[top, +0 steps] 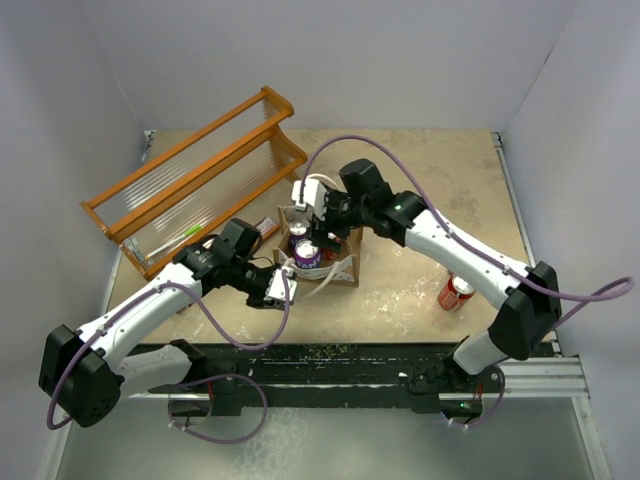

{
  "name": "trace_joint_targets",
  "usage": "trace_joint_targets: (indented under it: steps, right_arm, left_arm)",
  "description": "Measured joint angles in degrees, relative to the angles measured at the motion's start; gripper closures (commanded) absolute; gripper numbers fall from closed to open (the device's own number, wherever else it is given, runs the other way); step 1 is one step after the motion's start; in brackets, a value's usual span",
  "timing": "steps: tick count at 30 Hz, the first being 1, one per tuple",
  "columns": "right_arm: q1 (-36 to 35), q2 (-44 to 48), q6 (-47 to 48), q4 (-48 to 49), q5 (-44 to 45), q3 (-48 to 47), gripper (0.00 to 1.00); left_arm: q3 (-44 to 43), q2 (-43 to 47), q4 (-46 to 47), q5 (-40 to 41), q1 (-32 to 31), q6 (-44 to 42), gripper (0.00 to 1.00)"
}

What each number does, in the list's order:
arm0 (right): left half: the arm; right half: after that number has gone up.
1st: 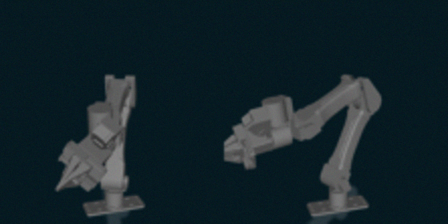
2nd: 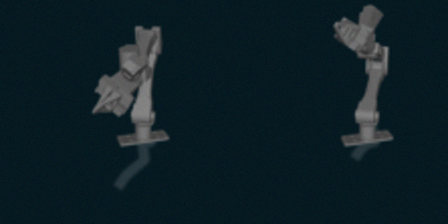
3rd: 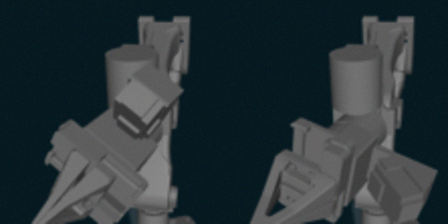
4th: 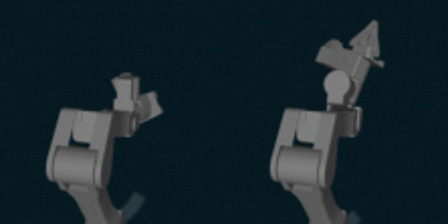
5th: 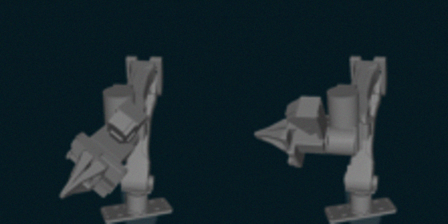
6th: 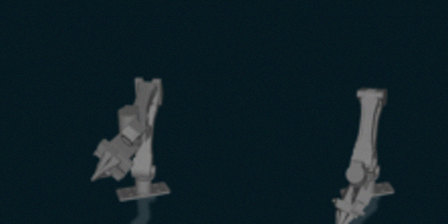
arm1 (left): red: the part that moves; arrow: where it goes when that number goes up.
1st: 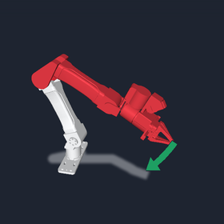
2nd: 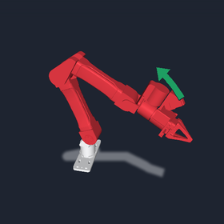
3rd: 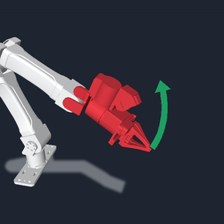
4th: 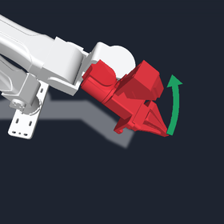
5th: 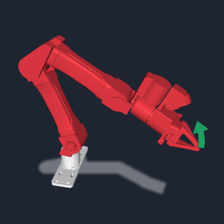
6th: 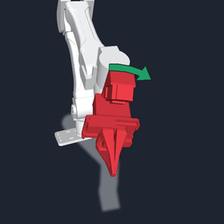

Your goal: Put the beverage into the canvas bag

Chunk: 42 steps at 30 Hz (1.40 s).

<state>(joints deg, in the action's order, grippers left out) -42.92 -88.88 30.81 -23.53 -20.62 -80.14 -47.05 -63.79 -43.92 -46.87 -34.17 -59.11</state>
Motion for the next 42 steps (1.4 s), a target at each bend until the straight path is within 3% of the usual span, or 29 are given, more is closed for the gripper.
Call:
trace_joint_targets:
  steps: [9, 18, 29, 42]
  right_arm:
    - [14.7, 12.6, -2.7, -0.4, 0.5, 7.1, 0.22]
    - [31.8, 23.9, -7.7, -4.9, 8.7, 13.9, 0.16]
    - [46.1, 20.9, -7.0, -18.2, 12.4, 14.5, 0.11]
    - [55.9, 15.4, -3.3, -21.8, 13.6, 17.4, 0.09]
  left_arm:
    - [-2.9, -1.2, -0.7, -0.5, 0.0, 1.9, 0.53]
    - [-3.7, -1.2, -0.7, -0.9, 0.0, 3.2, 0.53]
    - [-3.7, -1.1, -0.7, -0.9, 0.0, 3.2, 0.52]
    - [-3.7, -0.3, -0.5, -0.9, 0.0, 3.2, 0.52]
